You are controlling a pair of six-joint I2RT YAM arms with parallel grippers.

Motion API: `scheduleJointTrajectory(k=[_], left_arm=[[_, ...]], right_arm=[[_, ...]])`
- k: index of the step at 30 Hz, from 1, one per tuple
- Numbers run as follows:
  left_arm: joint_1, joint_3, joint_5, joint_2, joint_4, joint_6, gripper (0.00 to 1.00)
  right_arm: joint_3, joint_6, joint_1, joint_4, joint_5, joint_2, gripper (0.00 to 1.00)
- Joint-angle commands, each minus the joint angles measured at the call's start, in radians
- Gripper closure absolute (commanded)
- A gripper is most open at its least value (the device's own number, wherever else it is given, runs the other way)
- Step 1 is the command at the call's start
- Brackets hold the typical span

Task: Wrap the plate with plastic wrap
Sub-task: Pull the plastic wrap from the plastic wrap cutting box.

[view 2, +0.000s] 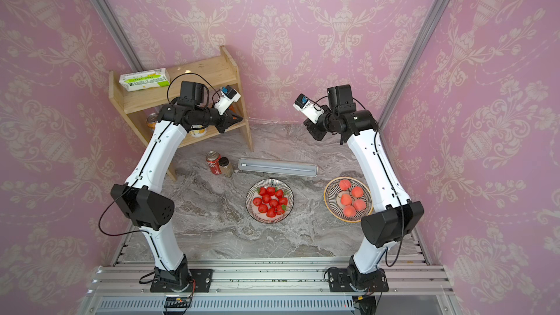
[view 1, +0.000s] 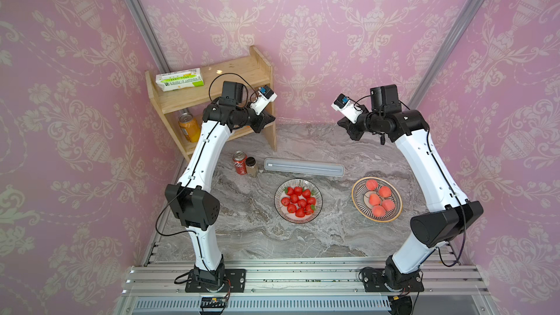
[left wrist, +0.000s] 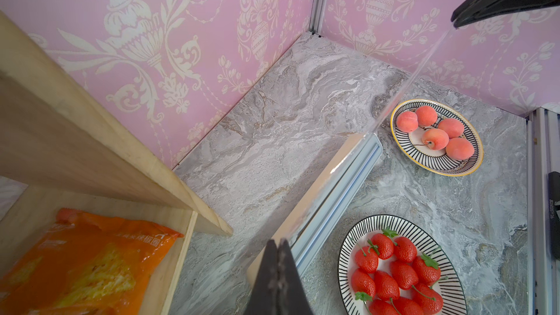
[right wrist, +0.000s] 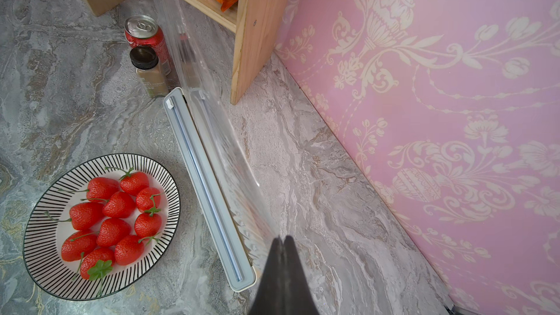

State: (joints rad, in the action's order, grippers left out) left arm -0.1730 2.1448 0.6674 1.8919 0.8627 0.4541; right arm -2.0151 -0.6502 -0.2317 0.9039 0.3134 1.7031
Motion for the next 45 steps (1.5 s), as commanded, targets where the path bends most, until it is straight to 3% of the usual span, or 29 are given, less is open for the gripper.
scheduleJointTrajectory(k=[1, 34, 45], left_arm=[[0.004, 0.036, 0.005, -0.05, 0.001, -0.012, 1.0], [-0.005, 0.143, -0.008, -0.037, 0.044, -0.004, 1.0], [-0.02, 0.103, -0.011, -0.056, 0.096, 0.015, 1.0]], right_arm=[[-0.033, 0.021, -0.004, -0.033, -0.005, -0.036, 1.0], [-0.113, 0.024, -0.011, -0.026, -0.01, -0.035, 1.0], [0.033, 0.034, -0.018, -0.053, -0.002, -0.091, 1.0]])
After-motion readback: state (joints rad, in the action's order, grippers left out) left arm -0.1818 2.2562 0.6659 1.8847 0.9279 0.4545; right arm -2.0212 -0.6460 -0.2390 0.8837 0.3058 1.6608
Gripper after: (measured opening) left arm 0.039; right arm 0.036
